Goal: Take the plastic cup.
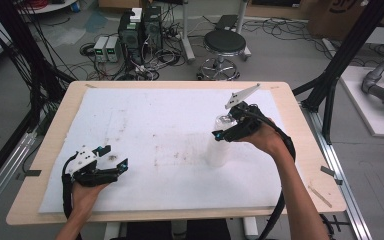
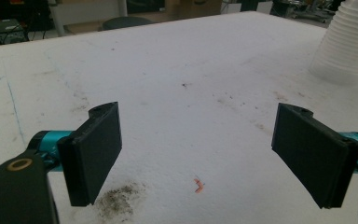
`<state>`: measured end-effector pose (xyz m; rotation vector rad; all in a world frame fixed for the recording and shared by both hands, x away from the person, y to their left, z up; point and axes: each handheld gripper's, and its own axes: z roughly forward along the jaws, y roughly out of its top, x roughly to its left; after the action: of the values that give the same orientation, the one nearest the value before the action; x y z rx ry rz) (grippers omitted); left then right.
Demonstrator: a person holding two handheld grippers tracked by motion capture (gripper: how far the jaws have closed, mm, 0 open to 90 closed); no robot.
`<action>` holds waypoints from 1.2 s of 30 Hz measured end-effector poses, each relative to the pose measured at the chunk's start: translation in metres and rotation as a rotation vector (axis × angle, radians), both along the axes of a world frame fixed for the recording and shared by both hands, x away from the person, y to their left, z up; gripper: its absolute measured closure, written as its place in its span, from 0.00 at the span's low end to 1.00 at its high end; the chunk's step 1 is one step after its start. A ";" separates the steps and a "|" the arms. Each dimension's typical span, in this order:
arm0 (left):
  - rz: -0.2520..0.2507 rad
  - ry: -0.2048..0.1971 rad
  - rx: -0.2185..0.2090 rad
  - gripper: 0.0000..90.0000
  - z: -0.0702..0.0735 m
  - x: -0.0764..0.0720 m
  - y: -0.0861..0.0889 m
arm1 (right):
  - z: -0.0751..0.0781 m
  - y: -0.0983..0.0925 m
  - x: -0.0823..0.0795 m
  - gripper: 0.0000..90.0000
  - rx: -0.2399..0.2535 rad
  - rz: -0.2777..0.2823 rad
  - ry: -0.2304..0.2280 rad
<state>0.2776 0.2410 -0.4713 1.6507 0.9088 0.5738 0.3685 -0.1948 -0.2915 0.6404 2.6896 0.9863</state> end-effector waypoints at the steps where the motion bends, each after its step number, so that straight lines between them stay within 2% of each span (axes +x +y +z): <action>1: 0.000 0.000 0.000 0.18 0.000 0.000 0.000 | 0.003 -0.001 0.000 0.45 0.000 -0.002 -0.003; 5: 0.000 0.000 0.001 0.18 0.000 0.000 0.000 | 0.016 -0.003 -0.002 0.46 0.013 -0.007 -0.021; 11: 0.001 0.003 0.003 0.18 0.000 0.000 -0.001 | 0.045 -0.004 -0.005 0.46 0.048 -0.003 -0.058; 17: 0.000 0.004 0.000 0.18 0.000 0.000 -0.001 | 0.074 0.000 -0.008 0.47 0.047 0.006 -0.082; 20: 0.001 0.004 0.003 0.18 0.000 0.000 -0.001 | 0.083 0.001 -0.009 0.47 0.047 0.012 -0.091; 29: -0.003 0.006 0.001 0.18 0.000 0.000 -0.001 | 0.091 0.002 -0.016 0.47 0.034 0.011 -0.100; 36: -0.013 0.009 -0.004 0.18 0.000 0.001 0.000 | 0.088 0.003 -0.050 0.47 0.092 0.053 -0.136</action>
<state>0.2786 0.2410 -0.4715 1.6555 0.9045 0.5556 0.3184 -0.1913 -0.2032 0.5014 2.5678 1.1299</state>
